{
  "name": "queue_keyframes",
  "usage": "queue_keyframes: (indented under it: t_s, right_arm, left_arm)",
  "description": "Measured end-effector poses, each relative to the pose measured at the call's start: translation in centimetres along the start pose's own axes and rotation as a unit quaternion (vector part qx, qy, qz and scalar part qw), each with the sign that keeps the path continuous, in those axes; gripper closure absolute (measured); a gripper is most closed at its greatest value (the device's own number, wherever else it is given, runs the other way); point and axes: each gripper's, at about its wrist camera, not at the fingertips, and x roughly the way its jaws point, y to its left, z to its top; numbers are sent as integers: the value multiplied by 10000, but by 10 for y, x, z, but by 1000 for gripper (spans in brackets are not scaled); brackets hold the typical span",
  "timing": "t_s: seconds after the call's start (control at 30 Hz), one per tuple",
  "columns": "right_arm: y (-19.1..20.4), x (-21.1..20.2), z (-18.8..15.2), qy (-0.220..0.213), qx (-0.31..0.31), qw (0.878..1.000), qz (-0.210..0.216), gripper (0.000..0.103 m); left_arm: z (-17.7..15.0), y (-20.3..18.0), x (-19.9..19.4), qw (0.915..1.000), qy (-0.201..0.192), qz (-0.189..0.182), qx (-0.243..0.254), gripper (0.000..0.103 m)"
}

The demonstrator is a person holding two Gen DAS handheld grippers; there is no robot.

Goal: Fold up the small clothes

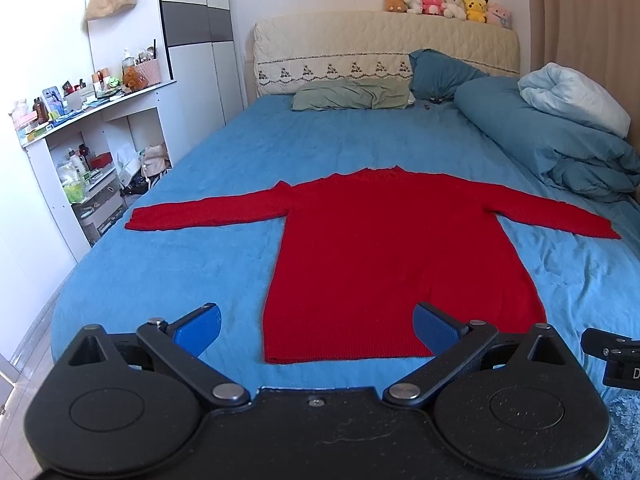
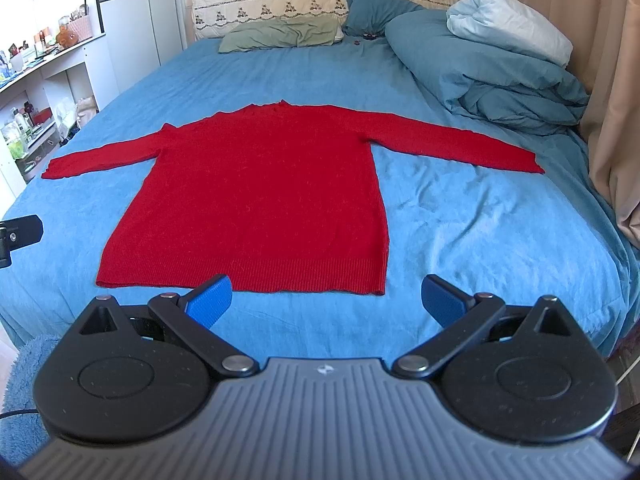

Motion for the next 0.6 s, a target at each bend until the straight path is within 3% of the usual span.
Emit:
queue_keyframes:
  t_s: [0.13,0.33,0.6]
  right_arm:
    - [0,-4,1,-45,12,10000,26,0]
    - [-22,0,21,-180,298,9992,-189,0]
    - [-88,45,75,-390,949,9907,-898,0]
  left_arm:
    - [1,0,0,9999,-98,34,3,0]
    - [25,-6,15,9991,-340,-262,44,0]
    - [119,-48,81,9941,-759,-663,397,0]
